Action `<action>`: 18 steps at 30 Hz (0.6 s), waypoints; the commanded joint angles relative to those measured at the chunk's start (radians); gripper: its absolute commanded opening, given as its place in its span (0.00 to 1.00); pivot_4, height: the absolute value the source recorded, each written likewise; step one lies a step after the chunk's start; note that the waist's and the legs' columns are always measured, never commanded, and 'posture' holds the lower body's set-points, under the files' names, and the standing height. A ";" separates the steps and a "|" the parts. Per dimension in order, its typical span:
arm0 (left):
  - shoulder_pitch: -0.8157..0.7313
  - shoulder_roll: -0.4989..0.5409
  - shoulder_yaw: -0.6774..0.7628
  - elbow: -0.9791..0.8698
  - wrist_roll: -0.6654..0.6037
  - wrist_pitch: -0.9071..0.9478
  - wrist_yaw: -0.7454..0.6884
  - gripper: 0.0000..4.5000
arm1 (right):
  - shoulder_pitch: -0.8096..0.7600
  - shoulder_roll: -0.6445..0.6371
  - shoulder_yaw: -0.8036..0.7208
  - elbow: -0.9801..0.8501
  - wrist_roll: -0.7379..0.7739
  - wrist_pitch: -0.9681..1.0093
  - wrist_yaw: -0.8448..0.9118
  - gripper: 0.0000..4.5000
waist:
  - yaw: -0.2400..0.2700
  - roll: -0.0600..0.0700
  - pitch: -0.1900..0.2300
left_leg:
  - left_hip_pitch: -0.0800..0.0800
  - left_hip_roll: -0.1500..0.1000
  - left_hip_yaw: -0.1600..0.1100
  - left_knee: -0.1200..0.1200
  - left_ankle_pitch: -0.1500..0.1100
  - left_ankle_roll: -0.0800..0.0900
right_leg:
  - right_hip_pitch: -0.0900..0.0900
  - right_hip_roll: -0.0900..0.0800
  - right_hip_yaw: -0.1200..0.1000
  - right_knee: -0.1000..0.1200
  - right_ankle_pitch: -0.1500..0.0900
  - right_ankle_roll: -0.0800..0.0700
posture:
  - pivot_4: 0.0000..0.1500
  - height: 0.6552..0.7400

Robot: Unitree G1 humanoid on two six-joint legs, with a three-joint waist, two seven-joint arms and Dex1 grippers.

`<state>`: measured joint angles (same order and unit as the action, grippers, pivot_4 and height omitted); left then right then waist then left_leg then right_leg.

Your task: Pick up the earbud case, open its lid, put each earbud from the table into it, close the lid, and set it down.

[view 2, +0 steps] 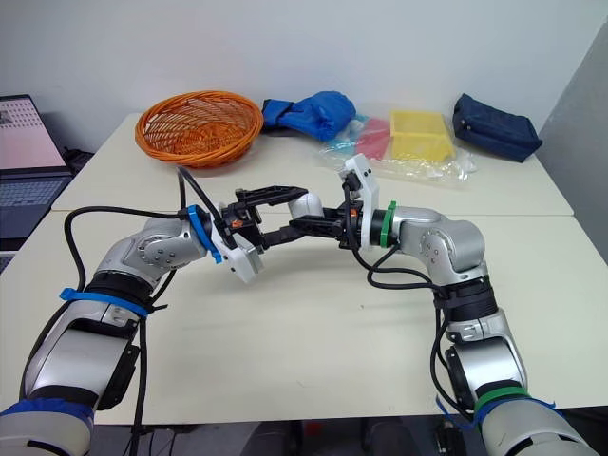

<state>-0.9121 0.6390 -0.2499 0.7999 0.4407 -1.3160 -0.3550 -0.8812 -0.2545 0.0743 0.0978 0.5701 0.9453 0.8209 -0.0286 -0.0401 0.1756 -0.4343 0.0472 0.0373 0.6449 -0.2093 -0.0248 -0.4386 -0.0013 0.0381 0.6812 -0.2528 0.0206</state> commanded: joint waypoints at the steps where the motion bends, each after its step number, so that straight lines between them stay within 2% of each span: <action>1: -0.005 0.001 0.003 -0.027 -0.020 -0.014 0.018 0.62 | -0.027 0.010 -0.037 -0.021 0.039 0.000 0.002 0.23 | 0.000 0.000 0.000 | 0.000 0.000 0.000 0.000 0.000 0.000 | 0.000 0.000 0.000 0.000 0.000 0.000 | 1.00 1.00; 3: 0.000 0.003 -0.010 -0.025 -0.050 -0.018 0.000 0.62 | -0.025 0.009 -0.037 -0.023 0.037 -0.005 0.002 0.23 | 0.000 0.000 0.000 | 0.000 0.000 0.000 0.000 0.000 0.000 | 0.000 0.000 0.000 0.000 0.000 0.000 | 1.00 1.00; 5: 0.007 0.006 -0.030 -0.023 -0.112 -0.003 -0.039 0.78 | -0.023 0.007 -0.035 -0.022 0.028 -0.018 0.000 0.23 | 0.000 0.000 0.000 | 0.000 0.000 0.000 0.000 0.000 0.000 | 0.000 0.000 0.000 0.000 0.000 0.000 | 1.00 1.00; 8: 0.015 0.013 -0.051 -0.033 -0.182 0.028 -0.090 0.96 | -0.018 0.010 -0.037 -0.026 0.021 -0.025 -0.006 0.19 | 0.000 0.000 0.000 | 0.000 0.000 0.000 0.000 0.000 0.000 | 0.000 0.000 0.000 0.000 0.000 0.000 | 1.00 1.00; 9: 0.025 0.046 -0.072 -0.091 -0.277 0.076 -0.159 0.98 | -0.014 0.015 -0.047 -0.029 0.016 -0.031 -0.027 0.19 | -0.001 0.000 0.000 | 0.000 0.000 0.000 0.000 0.000 0.000 | 0.000 0.000 0.000 0.000 0.000 0.000 | 1.00 1.00; 12: 0.056 0.141 -0.112 -0.260 -0.505 0.212 -0.345 1.00 | -0.003 0.005 -0.033 -0.044 -0.019 -0.073 -0.047 0.19 | -0.007 0.000 0.000 | 0.000 0.001 0.000 0.000 0.000 0.000 | -0.001 0.001 0.001 0.001 0.000 0.000 | 1.00 1.00; 15: 0.064 0.226 -0.119 -0.416 -0.713 0.500 -0.607 1.00 | 0.013 -0.018 0.013 -0.049 -0.073 -0.126 -0.049 0.19 | -0.005 0.000 0.000 | 0.000 0.001 -0.001 0.000 0.000 0.000 | -0.001 0.001 0.000 0.001 0.000 0.000 | 1.00 1.00; 18: 0.036 0.264 -0.102 -0.500 -0.799 0.763 -0.772 1.00 | 0.018 -0.045 0.073 -0.042 -0.154 -0.195 -0.047 0.19 | -0.005 0.000 0.000 | 0.001 0.000 -0.001 0.000 0.000 0.000 | 0.000 0.002 0.000 0.001 0.000 0.000 | 1.00 1.00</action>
<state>-0.8433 0.8924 -0.3648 0.3543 -0.2965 -0.7000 -1.0456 -0.8610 -0.2899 0.1234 0.0879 0.4529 0.8028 0.7696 -0.0337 -0.0400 0.1756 -0.4336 0.0474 0.0365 0.6455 -0.2093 -0.0248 -0.4382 0.0005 0.0382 0.6819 -0.2531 0.0206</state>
